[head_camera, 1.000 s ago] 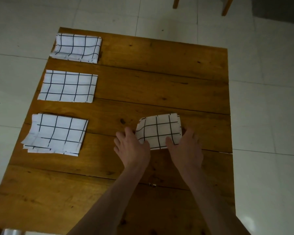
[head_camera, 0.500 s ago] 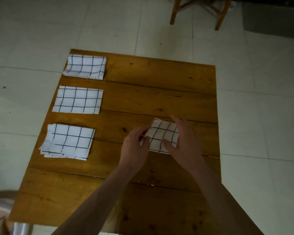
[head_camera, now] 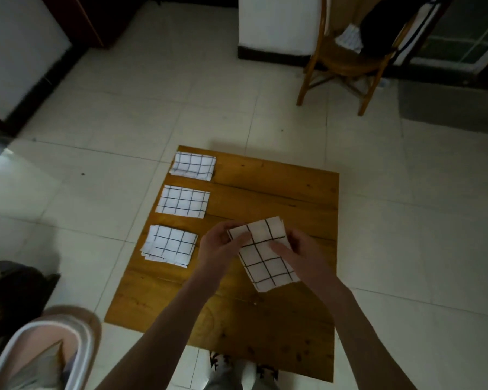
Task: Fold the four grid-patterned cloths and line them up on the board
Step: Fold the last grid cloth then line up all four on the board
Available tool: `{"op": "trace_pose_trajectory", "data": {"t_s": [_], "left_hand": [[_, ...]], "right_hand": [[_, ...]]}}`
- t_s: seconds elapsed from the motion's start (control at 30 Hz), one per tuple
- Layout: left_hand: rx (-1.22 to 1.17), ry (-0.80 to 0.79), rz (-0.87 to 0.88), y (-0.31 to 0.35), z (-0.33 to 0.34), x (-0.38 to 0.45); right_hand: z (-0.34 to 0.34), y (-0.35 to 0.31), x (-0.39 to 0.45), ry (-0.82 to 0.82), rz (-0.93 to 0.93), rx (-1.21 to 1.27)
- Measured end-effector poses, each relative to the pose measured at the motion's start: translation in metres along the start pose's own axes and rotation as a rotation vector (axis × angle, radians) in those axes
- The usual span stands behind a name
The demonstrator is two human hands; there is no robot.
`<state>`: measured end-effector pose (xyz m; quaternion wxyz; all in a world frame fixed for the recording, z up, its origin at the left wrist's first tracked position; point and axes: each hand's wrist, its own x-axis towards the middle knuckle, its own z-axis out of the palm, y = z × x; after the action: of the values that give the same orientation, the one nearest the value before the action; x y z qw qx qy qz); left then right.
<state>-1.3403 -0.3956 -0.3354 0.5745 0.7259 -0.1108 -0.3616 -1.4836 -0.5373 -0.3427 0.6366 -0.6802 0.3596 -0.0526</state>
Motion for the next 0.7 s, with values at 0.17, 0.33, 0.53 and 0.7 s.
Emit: {"op": "trace_pose_trajectory", "data": {"t_s": [0.17,0.33,0.53,0.7], "left_hand": [[-0.07,-0.093,-0.028,0.03,-0.021,-0.069],[-0.051,0.054,0.051,0.037,-0.04,-0.131],[-0.156,0.266,0.082,0.048,-0.087,-0.169],[-0.147,0.344,0.031,0.052,-0.141,-0.181]], "right_hand": [[0.007,-0.043,-0.056,0.031,-0.074,0.134],[0.026,-0.072,-0.085,-0.08,-0.144,0.105],[0.075,-0.101,-0.101,-0.206,-0.173,-0.031],[0.13,-0.129,-0.108,-0.234,-0.218,-0.065]]}}
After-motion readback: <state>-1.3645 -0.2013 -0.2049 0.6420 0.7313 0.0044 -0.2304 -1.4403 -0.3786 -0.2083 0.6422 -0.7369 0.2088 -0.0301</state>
